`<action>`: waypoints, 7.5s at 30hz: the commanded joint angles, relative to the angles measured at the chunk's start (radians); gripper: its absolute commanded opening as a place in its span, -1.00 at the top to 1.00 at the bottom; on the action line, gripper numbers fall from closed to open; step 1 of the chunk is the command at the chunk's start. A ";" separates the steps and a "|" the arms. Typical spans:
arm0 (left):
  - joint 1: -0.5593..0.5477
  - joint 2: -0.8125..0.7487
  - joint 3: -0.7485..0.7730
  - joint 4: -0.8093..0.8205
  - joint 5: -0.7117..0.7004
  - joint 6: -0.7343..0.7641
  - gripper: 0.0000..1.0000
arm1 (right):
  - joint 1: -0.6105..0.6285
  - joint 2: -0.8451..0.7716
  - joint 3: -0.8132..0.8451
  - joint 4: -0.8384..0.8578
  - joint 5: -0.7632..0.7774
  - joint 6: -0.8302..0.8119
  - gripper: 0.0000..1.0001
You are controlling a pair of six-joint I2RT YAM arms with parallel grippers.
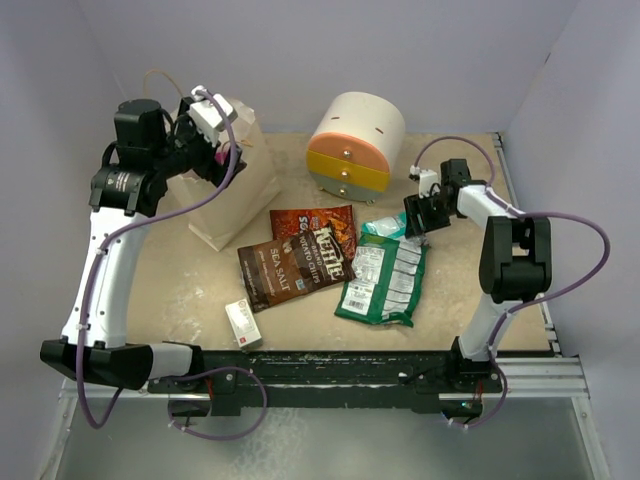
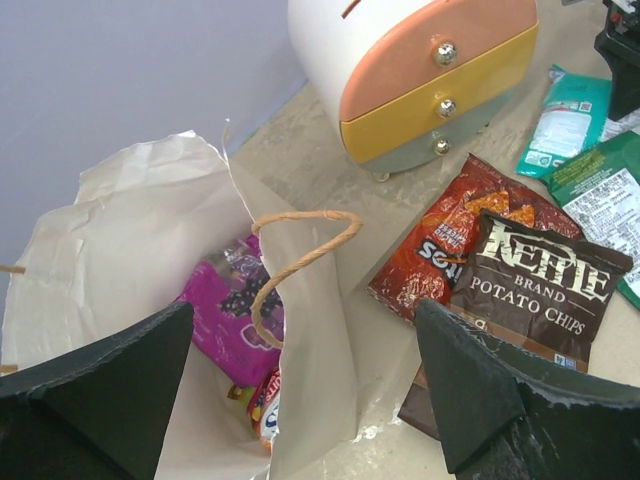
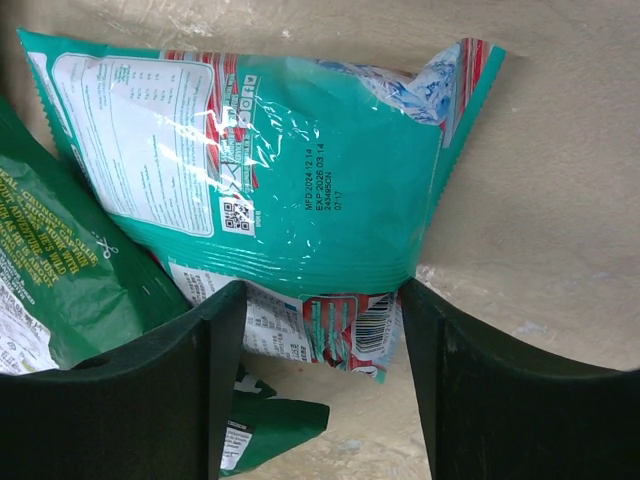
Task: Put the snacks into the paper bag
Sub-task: Pick up the snack from the center of the board, then place the snack in the paper bag, then pick up the snack from the center of the board.
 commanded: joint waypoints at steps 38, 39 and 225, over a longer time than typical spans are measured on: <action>-0.196 0.015 -0.028 0.061 0.248 -0.099 -0.83 | -0.004 -0.456 0.174 -0.190 -0.331 -0.284 1.00; -0.205 0.023 -0.026 0.073 0.267 -0.118 -0.83 | -0.004 -0.468 0.185 -0.195 -0.355 -0.283 1.00; 0.116 0.055 0.202 -0.119 0.151 0.023 -0.99 | 0.047 -0.276 -0.158 -0.108 -0.059 -0.395 -0.61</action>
